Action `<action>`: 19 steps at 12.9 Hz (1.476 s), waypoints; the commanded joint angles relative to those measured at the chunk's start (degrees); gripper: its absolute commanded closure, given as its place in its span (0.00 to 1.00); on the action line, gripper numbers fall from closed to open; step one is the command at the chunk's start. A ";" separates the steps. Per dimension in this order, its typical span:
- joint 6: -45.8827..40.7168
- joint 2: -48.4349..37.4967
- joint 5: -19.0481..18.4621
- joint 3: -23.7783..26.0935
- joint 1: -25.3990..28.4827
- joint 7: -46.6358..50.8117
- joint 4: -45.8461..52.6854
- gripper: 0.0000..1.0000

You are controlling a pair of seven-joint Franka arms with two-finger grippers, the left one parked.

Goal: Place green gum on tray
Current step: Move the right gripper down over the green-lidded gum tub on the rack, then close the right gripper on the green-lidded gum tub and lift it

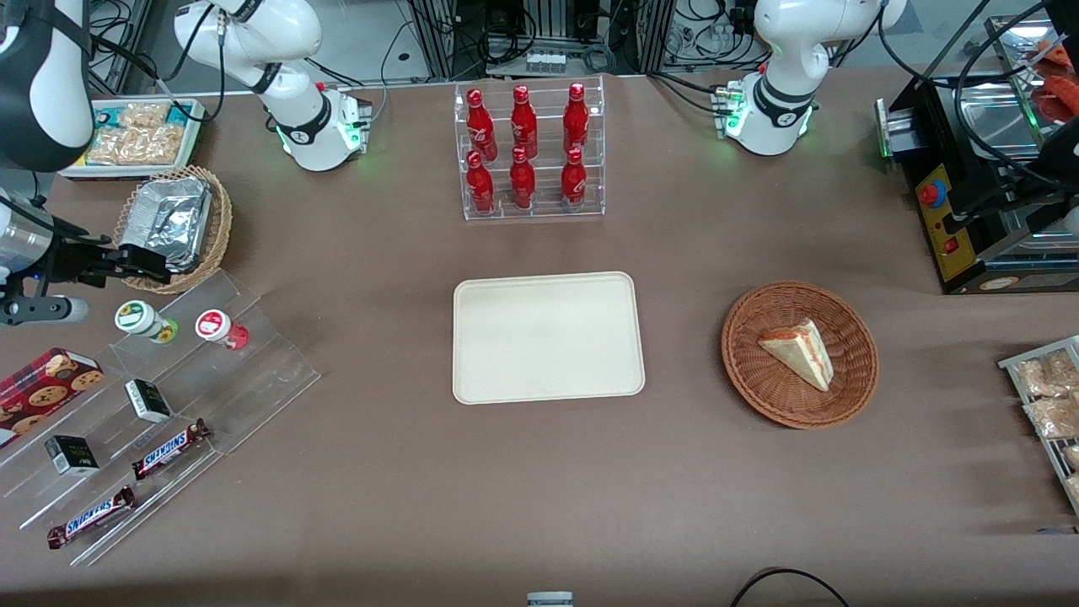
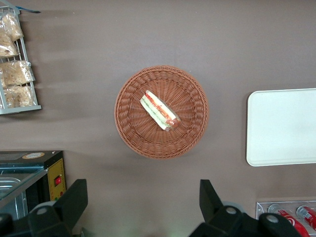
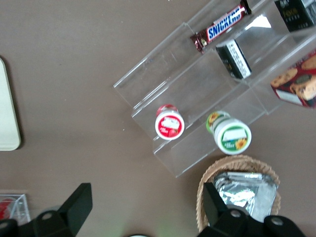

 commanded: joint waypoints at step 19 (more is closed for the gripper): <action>31.54 -0.35 1.73 -1.37 -12.07 -50.41 -24.11 0.00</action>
